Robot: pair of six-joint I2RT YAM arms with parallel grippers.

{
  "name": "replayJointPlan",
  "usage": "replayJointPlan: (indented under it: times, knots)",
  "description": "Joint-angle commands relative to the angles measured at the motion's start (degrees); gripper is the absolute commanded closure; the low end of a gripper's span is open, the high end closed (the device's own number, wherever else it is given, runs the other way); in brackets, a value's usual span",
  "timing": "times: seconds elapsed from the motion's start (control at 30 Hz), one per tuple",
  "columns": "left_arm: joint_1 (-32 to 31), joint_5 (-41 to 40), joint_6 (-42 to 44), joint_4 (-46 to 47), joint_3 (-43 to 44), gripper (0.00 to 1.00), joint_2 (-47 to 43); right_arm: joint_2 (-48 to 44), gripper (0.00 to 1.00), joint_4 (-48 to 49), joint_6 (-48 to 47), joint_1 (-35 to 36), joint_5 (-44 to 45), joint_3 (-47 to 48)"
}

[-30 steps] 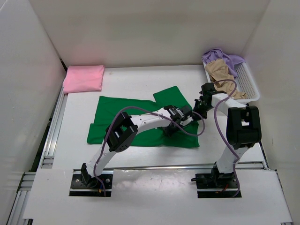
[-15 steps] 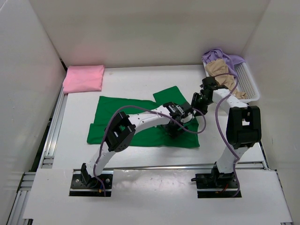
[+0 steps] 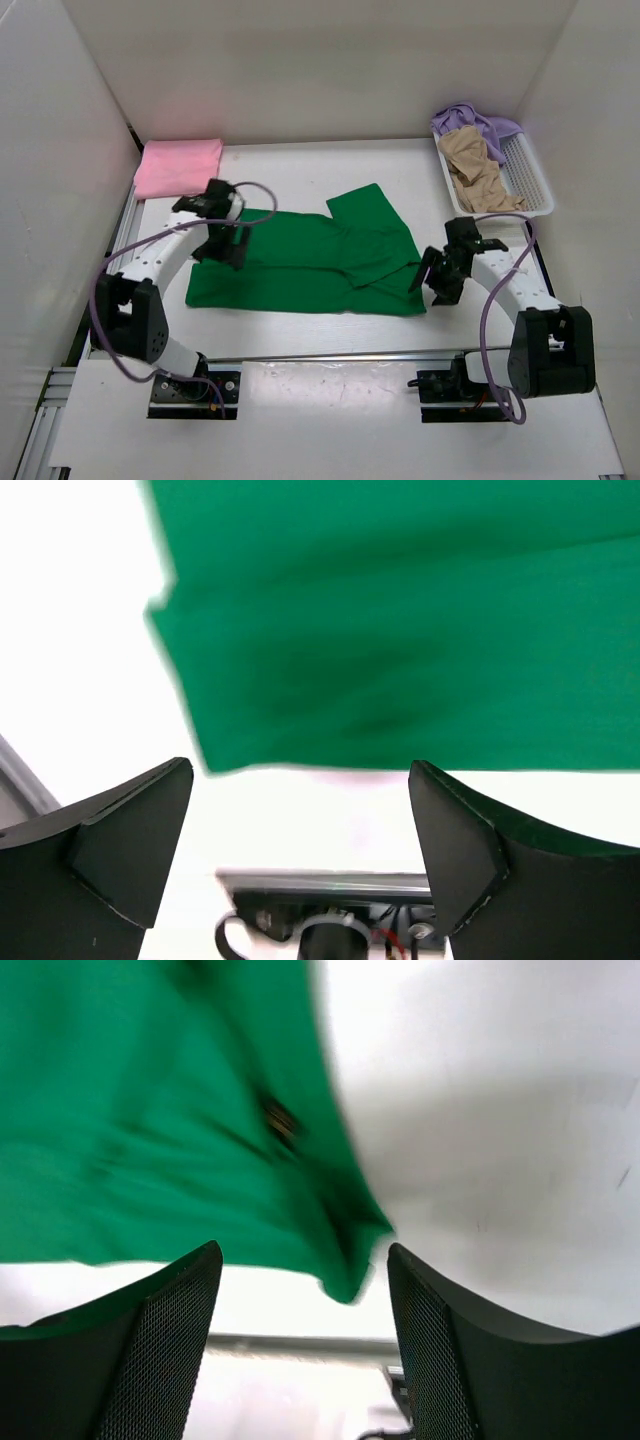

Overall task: Fold and stack the t-shirts
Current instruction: Fold the flattened tshirt in 1/3 of the way

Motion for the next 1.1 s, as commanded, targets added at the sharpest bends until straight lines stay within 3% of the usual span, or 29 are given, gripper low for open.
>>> replayJointPlan:
  times: [0.0,0.2,0.3,0.33,0.43,0.67,0.93,0.97,1.07]
  knots:
    - [9.9,-4.6,0.0,1.0,-8.8,0.0,0.0,-1.1,0.28,0.9,4.1,0.6,-3.1,-5.0]
    - [16.6,-5.7,0.0,9.3,-19.3,0.0,2.3,0.2,0.29,3.4,4.1,0.6,-8.0,-9.8]
    - [18.4,-5.0,0.0,11.5,-20.7,0.0,4.3,1.7,0.47,3.9,4.1,0.6,-8.8,-10.3]
    - [19.3,-4.5,0.0,12.2,-20.7,0.01,5.4,2.4,0.61,3.9,4.1,0.6,-8.8,-10.3]
    - [21.4,-2.5,0.0,12.8,-20.7,0.07,6.5,2.4,0.83,3.9,4.7,0.6,-6.1,-10.3]
    - [23.2,-0.1,0.0,12.8,-23.5,0.13,3.2,-0.2,1.0,2.8,5.2,0.6,-2.8,-10.3]
    - [24.5,1.9,0.0,7.1,-25.7,0.14,-2.7,-2.8,0.99,-4.4,5.7,0.6,0.2,-12.0]
    - [25.0,3.2,0.0,5.9,-24.9,0.12,-4.0,-3.4,0.95,-4.9,6.3,-0.1,0.2,-12.0]
    - [26.5,6.2,0.0,2.0,-20.7,0.05,-5.9,-3.4,0.51,-4.9,6.8,-0.6,1.5,-12.0]
